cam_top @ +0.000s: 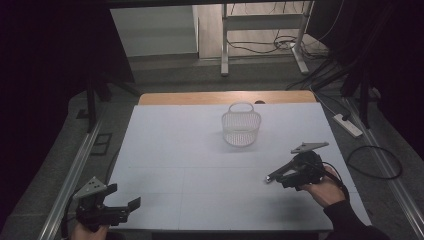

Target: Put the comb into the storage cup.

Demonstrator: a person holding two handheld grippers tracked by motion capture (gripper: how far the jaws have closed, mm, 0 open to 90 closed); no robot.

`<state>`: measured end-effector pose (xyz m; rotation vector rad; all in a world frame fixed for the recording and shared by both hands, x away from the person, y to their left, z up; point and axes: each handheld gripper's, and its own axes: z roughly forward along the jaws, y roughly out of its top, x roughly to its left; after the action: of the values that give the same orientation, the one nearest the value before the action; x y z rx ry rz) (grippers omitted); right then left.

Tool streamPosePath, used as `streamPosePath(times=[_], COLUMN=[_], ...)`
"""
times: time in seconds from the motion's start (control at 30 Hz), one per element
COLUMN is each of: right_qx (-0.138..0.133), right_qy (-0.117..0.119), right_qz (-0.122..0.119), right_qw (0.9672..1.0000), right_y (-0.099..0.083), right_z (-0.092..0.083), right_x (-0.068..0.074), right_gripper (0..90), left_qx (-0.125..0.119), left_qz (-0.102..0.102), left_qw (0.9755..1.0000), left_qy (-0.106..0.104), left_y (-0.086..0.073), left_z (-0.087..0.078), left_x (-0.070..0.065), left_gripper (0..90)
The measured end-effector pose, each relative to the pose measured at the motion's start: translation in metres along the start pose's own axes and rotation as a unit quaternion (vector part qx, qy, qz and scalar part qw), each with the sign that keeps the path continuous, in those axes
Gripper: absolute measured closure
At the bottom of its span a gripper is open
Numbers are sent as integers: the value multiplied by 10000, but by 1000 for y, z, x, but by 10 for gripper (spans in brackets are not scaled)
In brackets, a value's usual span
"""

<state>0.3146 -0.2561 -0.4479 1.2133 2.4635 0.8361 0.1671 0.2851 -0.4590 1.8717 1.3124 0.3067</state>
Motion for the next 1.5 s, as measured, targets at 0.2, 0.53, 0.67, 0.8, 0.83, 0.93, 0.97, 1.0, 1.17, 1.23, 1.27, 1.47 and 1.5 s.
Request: streamPosePath(times=[0.2,0.53,0.67,0.8,0.83,0.93,0.97,1.0,1.17,1.23,1.27,1.47,1.5], right_qx=[25,136,191,280,291,355,369,378,501,540,556,686,708], right_qy=[21,47,37,-13,-17,-2,12,35,39,41,54,64,55], right_qz=[-19,-21,12,17,30,29,15,10,-49,-33,-37,-17,-8], right_qw=[10000,9999,9998,9996,9996,9994,9993,9993,9987,9985,9984,9976,9975], right_y=[6,14,17,21,22,26,28,29,35,37,38,42,43], right_z=[8,18,21,25,26,29,30,31,37,40,41,49,50], right_x=[0,-1,-1,1,1,1,1,1,2,2,2,2,2], right_gripper=[0,0,0,0,0,0,0,0,0,0,0,0,0], left_qx=[1,2,5,12,15,15,14,17,20,17,13,10,10], left_qz=[1,4,7,9,8,3,2,4,3,0,-5,-2,-4], left_qw=[10000,10000,10000,10000,10000,10000,10000,10000,10000,10000,10000,10000,10000], left_qy=[-4,-11,-9,-16,-19,-20,-21,-23,-27,-35,-40,-52,-56], left_y=[0,0,0,0,0,0,0,0,0,0,0,0,0], left_z=[0,0,0,0,0,1,1,1,1,1,1,0,1], left_x=[0,0,0,0,0,0,0,0,0,1,1,1,1], left_gripper=[0,0,0,0,0,0,0,0,0,0,0,0,0])
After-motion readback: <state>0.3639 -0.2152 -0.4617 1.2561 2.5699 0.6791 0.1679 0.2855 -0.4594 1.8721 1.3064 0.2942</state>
